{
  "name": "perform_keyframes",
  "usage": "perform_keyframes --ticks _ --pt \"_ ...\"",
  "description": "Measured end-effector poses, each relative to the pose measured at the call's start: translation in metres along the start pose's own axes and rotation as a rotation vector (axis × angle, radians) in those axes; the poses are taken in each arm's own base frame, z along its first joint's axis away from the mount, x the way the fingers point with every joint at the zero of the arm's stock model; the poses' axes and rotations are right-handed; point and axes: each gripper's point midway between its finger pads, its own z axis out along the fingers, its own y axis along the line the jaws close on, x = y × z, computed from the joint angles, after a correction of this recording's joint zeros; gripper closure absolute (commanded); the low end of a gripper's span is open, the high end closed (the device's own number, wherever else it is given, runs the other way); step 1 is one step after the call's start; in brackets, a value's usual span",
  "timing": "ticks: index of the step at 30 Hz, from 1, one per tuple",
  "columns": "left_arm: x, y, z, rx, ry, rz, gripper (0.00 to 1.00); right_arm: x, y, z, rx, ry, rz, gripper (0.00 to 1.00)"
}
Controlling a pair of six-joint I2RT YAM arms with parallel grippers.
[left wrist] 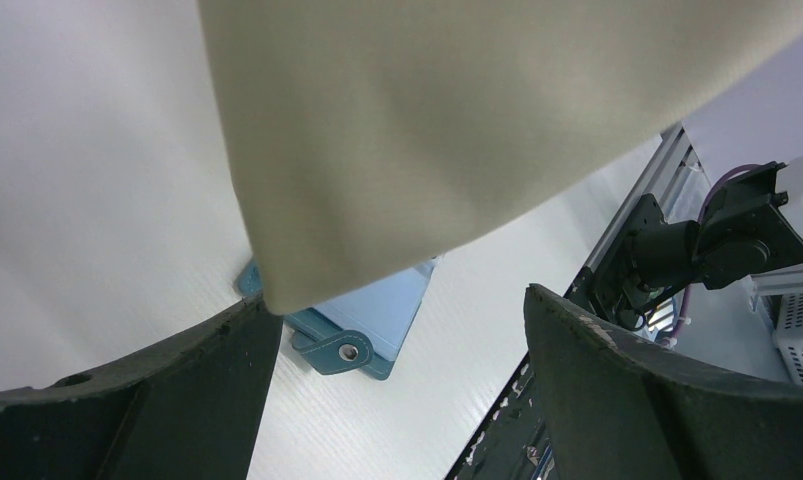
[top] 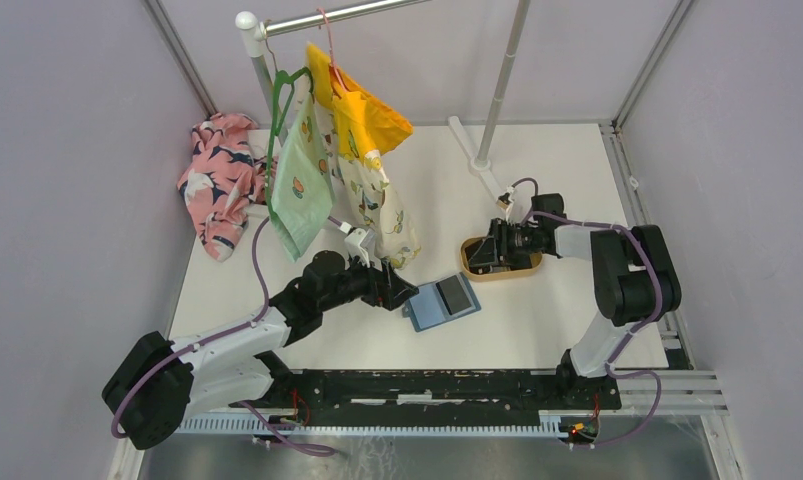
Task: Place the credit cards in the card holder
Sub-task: Pick up the credit card from the storage box.
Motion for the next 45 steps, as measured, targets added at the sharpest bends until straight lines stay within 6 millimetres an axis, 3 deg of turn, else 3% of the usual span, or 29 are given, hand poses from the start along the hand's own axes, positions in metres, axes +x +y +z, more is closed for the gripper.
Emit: perform_keyframes --ticks 4,30,39,45 --pt "0.0 0.0 0.0 0.0 0.0 0.0 0.06 -0.001 -0.004 -0.003 0.01 -0.006 0.008 0.61" --pt "0.001 0.0 0.0 -0.001 0.001 0.0 0.06 -0.014 -0.02 -0.029 -0.005 -0.078 0.085 0.65" --pt "-0.001 -0.001 -0.001 0.004 -0.006 0.002 0.06 -0.019 -0.03 -0.039 0.013 -0.11 0.11 0.78" --pt "-0.002 -0.003 -0.002 0.009 -0.01 0.003 0.06 -0.021 -0.036 -0.044 0.029 -0.128 0.117 0.96"
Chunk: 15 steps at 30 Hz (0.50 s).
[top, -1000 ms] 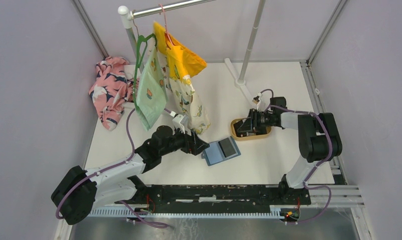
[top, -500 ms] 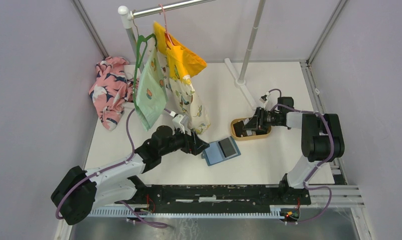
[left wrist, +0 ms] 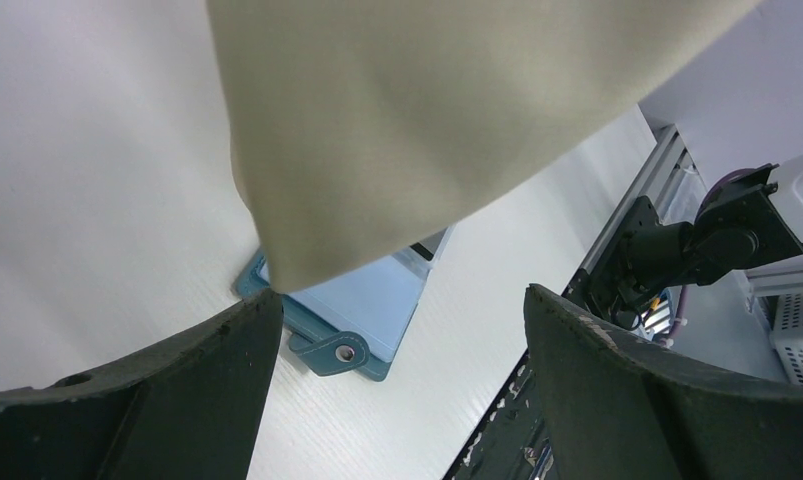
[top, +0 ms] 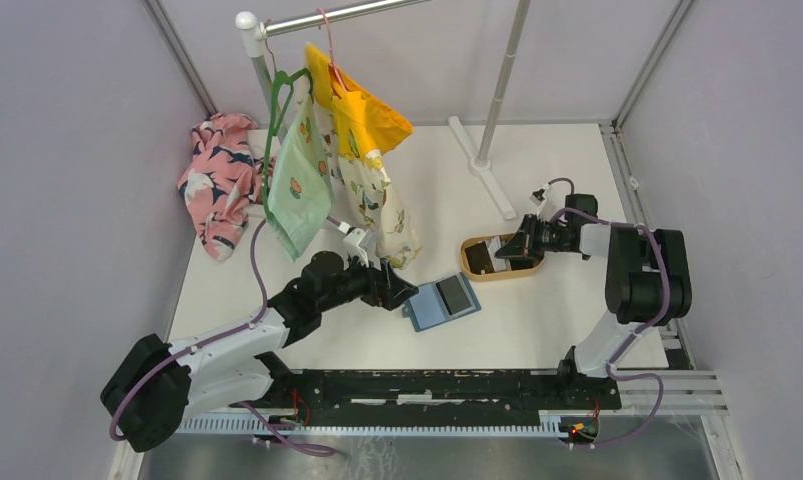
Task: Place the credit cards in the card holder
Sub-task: Pick up the credit card from the storage box.
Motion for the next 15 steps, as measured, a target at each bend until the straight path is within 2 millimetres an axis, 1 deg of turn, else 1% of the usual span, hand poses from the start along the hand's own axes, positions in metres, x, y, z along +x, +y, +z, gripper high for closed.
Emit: perform_keyframes --ticks 3,7,9,12,15 --pt "0.0 -0.001 0.0 0.005 0.002 0.0 0.06 -0.002 -0.001 -0.006 0.007 -0.012 0.004 1.0" --pt "0.001 -0.003 0.0 0.015 0.006 0.0 0.05 -0.01 -0.002 -0.021 0.022 -0.051 -0.014 1.0" --pt "0.0 -0.005 0.0 0.027 0.004 0.002 0.02 -0.016 0.0 -0.032 0.031 -0.081 -0.034 1.0" --pt "-0.002 -0.012 0.0 0.064 -0.003 0.001 0.0 -0.026 0.008 -0.044 0.033 -0.127 -0.09 1.0" --pt "0.0 -0.017 0.004 0.1 0.008 -0.008 0.0 -0.033 0.023 -0.055 0.006 -0.178 -0.171 1.0"
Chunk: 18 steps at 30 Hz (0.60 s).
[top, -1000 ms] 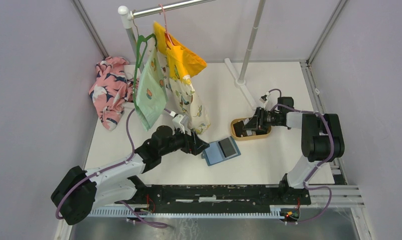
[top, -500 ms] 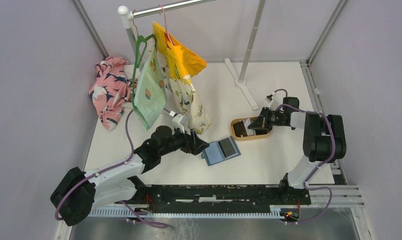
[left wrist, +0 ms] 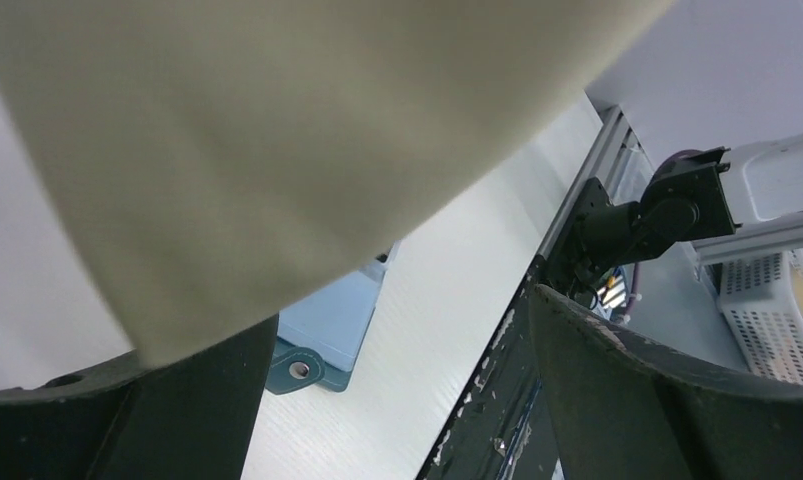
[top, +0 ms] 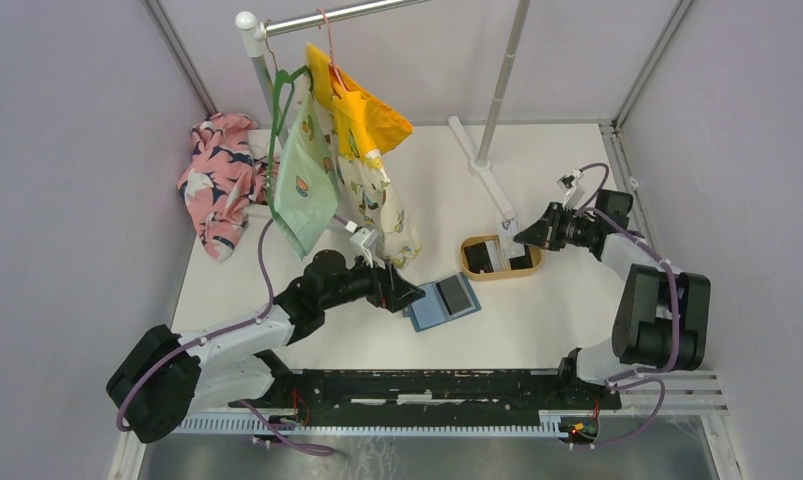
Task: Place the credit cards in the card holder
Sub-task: Pick up the credit card from the storage box.
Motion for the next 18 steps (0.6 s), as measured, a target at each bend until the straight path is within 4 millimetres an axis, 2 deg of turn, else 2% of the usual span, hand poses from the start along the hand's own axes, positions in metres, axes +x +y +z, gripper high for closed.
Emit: perform_keyframes --ticks 4,10,18 --pt "0.013 0.0 0.008 0.032 0.05 -0.035 0.0 -0.001 0.024 -0.006 -0.089 -0.057 -0.074 1.0" --pt "0.018 -0.006 0.016 0.094 0.059 -0.061 0.04 0.022 0.054 -0.003 -0.217 -0.079 -0.102 1.0" --pt "0.017 -0.011 0.023 0.157 -0.011 -0.069 0.09 0.055 0.122 0.013 -0.457 0.027 -0.257 1.0"
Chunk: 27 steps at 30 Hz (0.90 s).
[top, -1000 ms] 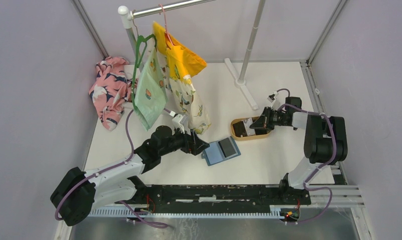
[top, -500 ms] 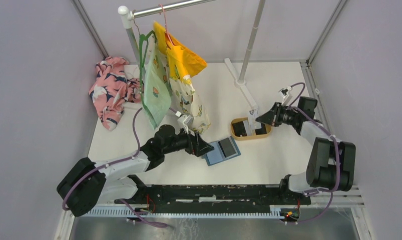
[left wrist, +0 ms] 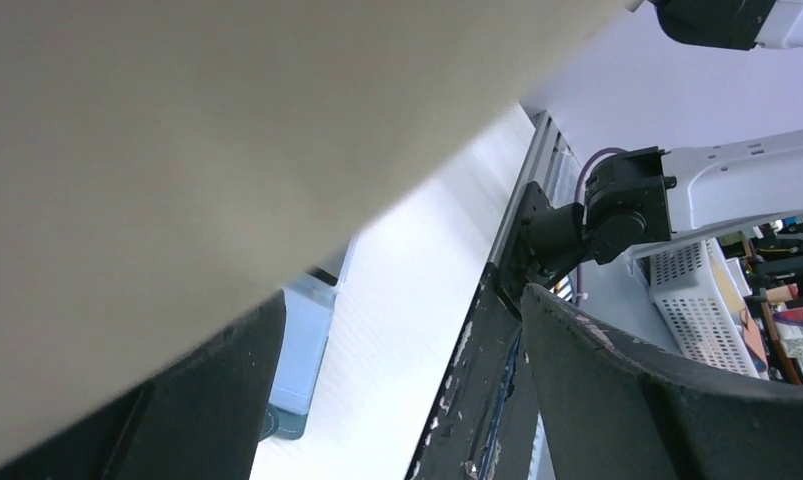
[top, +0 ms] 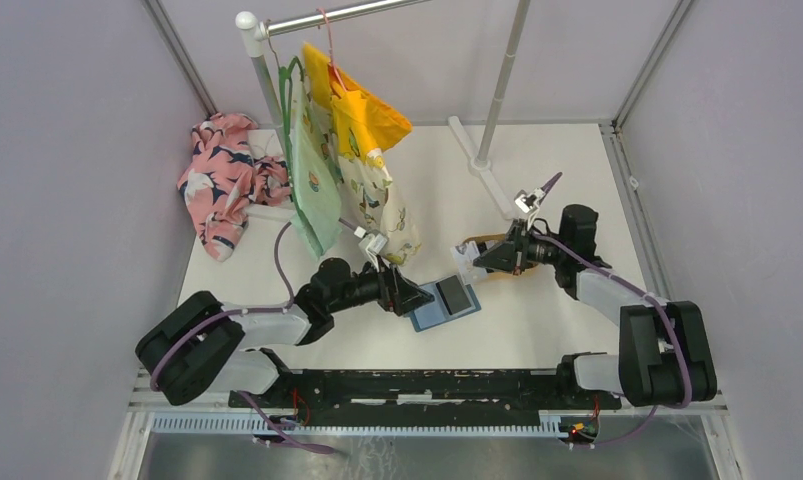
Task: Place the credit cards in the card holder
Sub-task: Pick up the credit card from the storage box.
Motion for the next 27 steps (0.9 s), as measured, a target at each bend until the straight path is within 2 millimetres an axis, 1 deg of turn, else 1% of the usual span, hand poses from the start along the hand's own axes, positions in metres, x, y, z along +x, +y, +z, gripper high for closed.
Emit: perform_keyframes --ticks 6,10,18,20,22,23,25,27 --pt "0.001 -0.012 0.006 0.048 -0.041 0.004 0.2 0.023 0.031 0.025 -0.145 0.106 -0.017 1.0" --pt "0.002 -0.017 0.012 0.069 -0.057 -0.002 0.3 0.034 0.044 0.032 -0.2 0.15 -0.022 1.0" --pt "0.003 -0.018 0.018 0.094 -0.067 -0.039 0.52 0.04 0.051 0.037 -0.228 0.173 -0.031 1.0" --pt "0.002 -0.02 0.019 0.105 -0.068 -0.045 0.58 0.041 0.052 0.038 -0.234 0.178 -0.032 1.0" --pt "0.0 -0.024 0.022 0.125 -0.066 -0.051 0.69 0.043 0.054 0.039 -0.243 0.185 -0.036 1.0" --pt "-0.001 -0.025 0.023 0.131 -0.066 -0.054 0.77 0.044 0.055 0.039 -0.249 0.189 -0.041 1.0" --pt "-0.002 -0.027 0.025 0.142 -0.064 -0.06 0.96 0.045 0.057 0.04 -0.257 0.193 -0.049 0.99" --pt "-0.001 -0.031 0.027 0.166 -0.053 -0.063 0.98 0.046 0.057 0.041 -0.261 0.197 -0.063 0.92"
